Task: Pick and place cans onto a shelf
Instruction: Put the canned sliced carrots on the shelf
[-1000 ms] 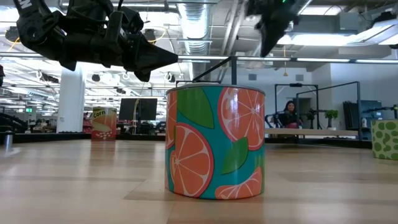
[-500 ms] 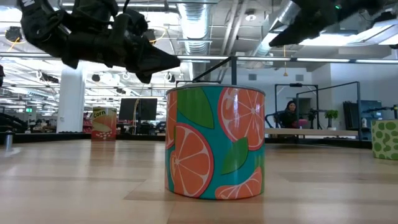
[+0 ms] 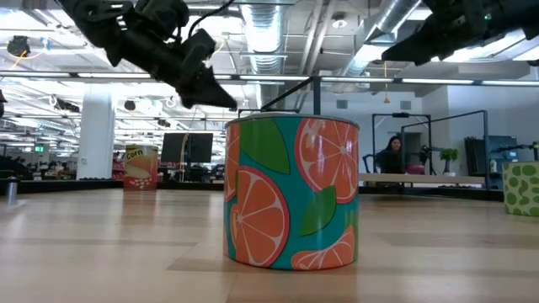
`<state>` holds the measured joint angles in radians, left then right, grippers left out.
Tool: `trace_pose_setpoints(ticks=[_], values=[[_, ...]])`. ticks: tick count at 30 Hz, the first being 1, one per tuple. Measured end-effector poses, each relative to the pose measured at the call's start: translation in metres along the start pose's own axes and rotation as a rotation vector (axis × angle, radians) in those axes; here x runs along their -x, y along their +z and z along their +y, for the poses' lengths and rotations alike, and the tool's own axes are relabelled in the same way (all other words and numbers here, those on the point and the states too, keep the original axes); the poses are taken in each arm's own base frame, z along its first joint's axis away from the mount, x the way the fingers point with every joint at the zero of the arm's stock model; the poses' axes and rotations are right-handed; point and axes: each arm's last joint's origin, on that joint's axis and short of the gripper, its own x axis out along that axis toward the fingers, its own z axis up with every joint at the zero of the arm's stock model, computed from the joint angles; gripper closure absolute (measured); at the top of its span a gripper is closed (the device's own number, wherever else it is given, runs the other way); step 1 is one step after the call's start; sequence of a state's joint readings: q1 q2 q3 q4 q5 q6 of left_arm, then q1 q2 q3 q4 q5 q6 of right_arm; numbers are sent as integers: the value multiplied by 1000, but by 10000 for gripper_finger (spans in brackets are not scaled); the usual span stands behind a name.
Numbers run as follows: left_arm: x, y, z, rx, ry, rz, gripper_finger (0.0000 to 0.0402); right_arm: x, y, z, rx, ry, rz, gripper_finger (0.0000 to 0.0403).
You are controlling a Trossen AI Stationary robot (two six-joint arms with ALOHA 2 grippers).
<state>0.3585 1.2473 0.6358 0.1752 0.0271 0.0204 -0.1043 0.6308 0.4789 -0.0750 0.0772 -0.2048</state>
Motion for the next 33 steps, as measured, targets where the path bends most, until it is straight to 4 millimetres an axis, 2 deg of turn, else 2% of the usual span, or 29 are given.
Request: trace_pose_setpoints(ticks=[7, 12, 16, 21, 27, 33], values=[[2, 9, 55, 22, 100, 187, 401, -3, -2, 1, 23, 3, 14, 398], [-10, 18, 79, 4, 25, 233, 401, -5, -4, 1, 26, 7, 29, 392], [-32, 20, 88, -59, 25, 279, 393, -6, -4, 1, 26, 7, 34, 398], [-59, 16, 95, -120, 14, 337, 344, -7, -5, 2, 8, 9, 38, 396], [-77, 8, 101, -214, 48, 400, 277, -7, -5, 3, 9, 17, 38, 393], [-88, -2, 103, -289, 82, 442, 254, -7, -5, 4, 12, 22, 37, 398]])
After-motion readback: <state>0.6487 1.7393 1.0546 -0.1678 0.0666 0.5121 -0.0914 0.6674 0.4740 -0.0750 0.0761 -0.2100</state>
